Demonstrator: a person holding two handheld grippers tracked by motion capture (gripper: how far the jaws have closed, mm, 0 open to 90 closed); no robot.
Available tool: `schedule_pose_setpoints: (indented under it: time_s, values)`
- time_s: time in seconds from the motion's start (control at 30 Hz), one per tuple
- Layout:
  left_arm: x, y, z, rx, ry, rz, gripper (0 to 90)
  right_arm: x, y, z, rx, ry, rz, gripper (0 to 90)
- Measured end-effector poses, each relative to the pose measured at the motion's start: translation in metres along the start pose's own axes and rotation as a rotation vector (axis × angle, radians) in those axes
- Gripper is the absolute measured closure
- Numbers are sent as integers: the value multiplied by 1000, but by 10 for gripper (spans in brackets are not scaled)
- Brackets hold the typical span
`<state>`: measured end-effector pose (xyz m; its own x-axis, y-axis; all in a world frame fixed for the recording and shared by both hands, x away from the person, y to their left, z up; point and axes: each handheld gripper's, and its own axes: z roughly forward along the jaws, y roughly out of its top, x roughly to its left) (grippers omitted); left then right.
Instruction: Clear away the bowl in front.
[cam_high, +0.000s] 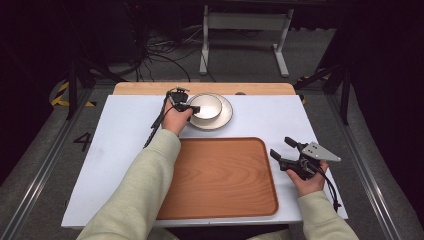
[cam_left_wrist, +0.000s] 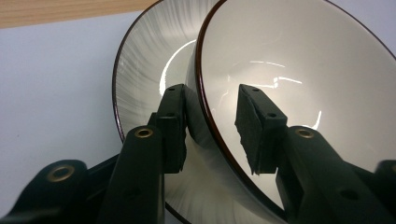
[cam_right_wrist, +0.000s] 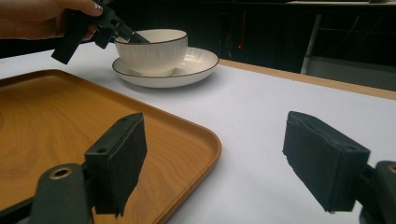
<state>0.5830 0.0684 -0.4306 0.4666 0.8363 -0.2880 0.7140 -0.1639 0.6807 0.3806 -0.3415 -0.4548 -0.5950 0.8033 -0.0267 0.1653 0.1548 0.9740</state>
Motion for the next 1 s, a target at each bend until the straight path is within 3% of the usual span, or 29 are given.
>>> schedule_pose_setpoints:
  time_s: [0.07,0.3,0.4,0.6,0.9,1.0]
  values:
    - [-2,0,1,-2,27,21,704,0,0,0,0,1,0,224]
    - [-4,1,3,-9,49,-1,746,0,0,0,-1,0,0,225]
    - [-4,1,3,-10,68,8,804,0,0,0,-1,0,-1,224]
    - [-6,1,2,-11,83,12,810,0,0,0,0,1,0,226]
    - [-8,4,-3,-20,62,28,821,0,0,0,0,1,0,234]
    - [-10,5,-7,-40,60,53,820,0,0,0,0,2,0,235]
